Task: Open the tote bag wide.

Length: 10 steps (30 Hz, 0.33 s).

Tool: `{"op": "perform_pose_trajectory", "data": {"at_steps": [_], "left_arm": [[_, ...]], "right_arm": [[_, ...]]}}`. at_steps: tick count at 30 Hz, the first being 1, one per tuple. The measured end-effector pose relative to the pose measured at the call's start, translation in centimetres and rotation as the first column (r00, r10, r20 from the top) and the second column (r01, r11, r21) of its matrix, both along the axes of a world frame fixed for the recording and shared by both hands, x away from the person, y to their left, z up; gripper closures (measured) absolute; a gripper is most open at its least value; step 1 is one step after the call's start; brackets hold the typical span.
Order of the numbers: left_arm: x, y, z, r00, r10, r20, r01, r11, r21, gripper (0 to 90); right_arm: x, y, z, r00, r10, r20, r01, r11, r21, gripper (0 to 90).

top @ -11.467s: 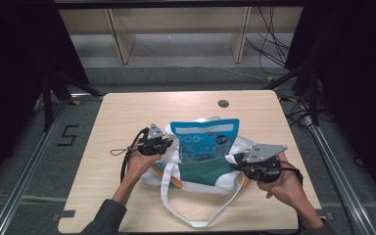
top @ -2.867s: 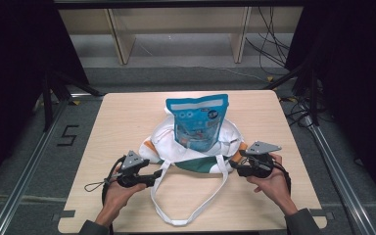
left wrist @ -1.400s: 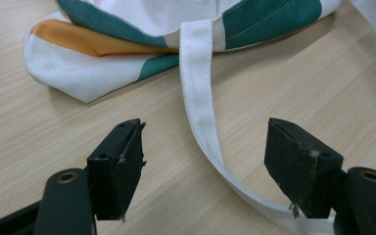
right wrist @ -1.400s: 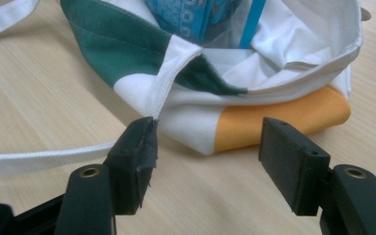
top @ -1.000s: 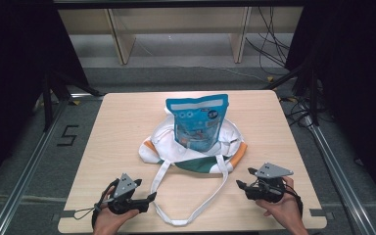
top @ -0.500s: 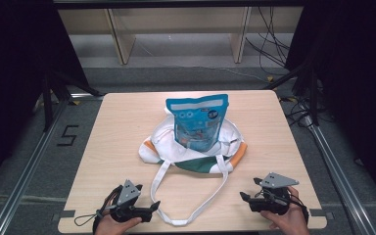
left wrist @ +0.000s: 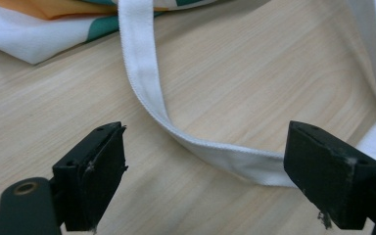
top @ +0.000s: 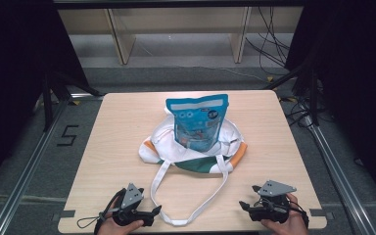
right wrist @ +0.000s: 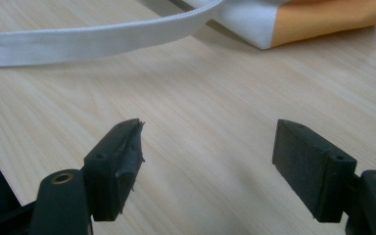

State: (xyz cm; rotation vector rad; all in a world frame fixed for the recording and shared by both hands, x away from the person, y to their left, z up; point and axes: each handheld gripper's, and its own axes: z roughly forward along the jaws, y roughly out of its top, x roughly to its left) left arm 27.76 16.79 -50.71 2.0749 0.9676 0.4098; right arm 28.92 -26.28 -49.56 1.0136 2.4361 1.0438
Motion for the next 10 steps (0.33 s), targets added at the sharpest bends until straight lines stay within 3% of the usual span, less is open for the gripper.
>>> {"op": "perform_pose_trajectory", "data": {"at_steps": [2, 3, 5, 9, 10], "left_arm": [[0.02, 0.07, -0.05, 0.9999, 0.014, -0.004, -0.014, 0.9999, 0.003, 15.1], [0.09, 0.21, -0.01, 1.0000, 0.009, 0.002, -0.009, 0.9995, 0.030, 15.2], [0.08, 0.11, -0.06, 0.9998, 0.018, -0.002, -0.018, 0.9998, 0.010, 15.2], [0.23, 0.40, 0.13, 0.9999, 0.012, 0.011, -0.012, 0.9993, 0.037, 15.2], [0.14, 0.28, 0.06, 0.9996, 0.028, -0.005, -0.028, 0.9996, 0.011, 15.2]], "right_arm": [[0.02, 0.02, 0.05, 1.0000, -0.004, 0.004, 0.004, 0.9999, -0.013, 27.9], [0.03, 0.02, 0.04, 1.0000, -0.002, 0.005, 0.002, 0.9999, -0.012, 27.9], [0.08, -0.04, -0.02, 0.9999, 0.003, 0.016, -0.003, 0.9999, -0.014, 27.9], [0.05, 0.04, 0.02, 1.0000, -0.002, -0.004, 0.002, 1.0000, -0.002, 27.9], [0.12, -0.01, -0.04, 1.0000, 0.008, 0.001, -0.008, 0.9999, -0.013, 27.9]]}}
